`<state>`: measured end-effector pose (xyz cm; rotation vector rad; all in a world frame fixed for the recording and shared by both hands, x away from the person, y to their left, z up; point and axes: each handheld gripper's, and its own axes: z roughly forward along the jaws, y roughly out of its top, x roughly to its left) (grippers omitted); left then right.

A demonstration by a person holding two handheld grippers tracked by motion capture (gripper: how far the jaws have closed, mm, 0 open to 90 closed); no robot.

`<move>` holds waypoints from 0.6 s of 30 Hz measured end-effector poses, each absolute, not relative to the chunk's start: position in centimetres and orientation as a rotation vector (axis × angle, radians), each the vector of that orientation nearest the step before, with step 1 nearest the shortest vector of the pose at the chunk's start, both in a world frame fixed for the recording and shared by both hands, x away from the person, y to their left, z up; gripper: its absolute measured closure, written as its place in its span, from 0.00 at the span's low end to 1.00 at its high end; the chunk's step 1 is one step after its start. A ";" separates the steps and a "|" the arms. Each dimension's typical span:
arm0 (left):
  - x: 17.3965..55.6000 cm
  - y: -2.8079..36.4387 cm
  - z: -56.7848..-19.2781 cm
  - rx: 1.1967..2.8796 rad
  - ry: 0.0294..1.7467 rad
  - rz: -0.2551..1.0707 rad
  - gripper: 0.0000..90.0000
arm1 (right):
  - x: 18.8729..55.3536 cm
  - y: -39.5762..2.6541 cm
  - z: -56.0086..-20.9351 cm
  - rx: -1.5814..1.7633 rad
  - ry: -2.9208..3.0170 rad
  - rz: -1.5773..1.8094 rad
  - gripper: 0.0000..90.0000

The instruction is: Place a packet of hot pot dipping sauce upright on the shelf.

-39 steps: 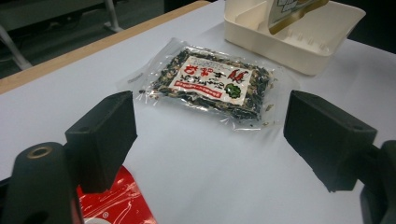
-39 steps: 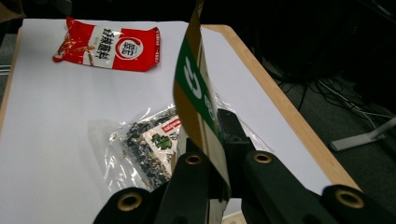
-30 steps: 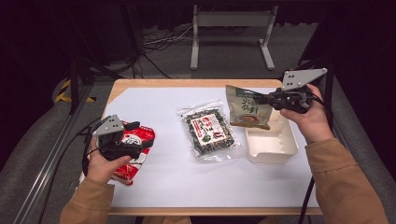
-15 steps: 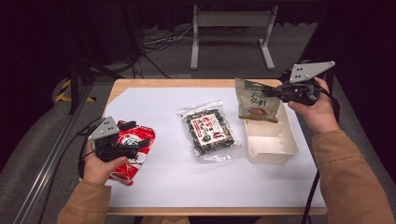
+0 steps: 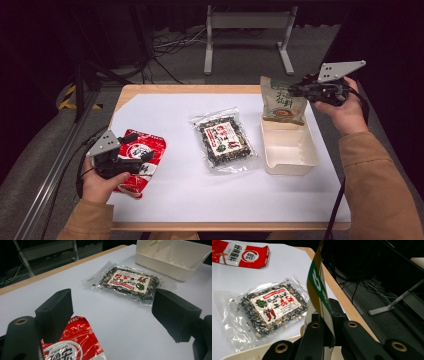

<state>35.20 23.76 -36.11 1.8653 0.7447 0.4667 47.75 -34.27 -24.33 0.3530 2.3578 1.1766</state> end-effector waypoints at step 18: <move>33.7 25.4 -36.6 1.857 0.805 0.503 0.19 | 50.9 -36.0 -26.3 0.340 2.321 1.175 0.99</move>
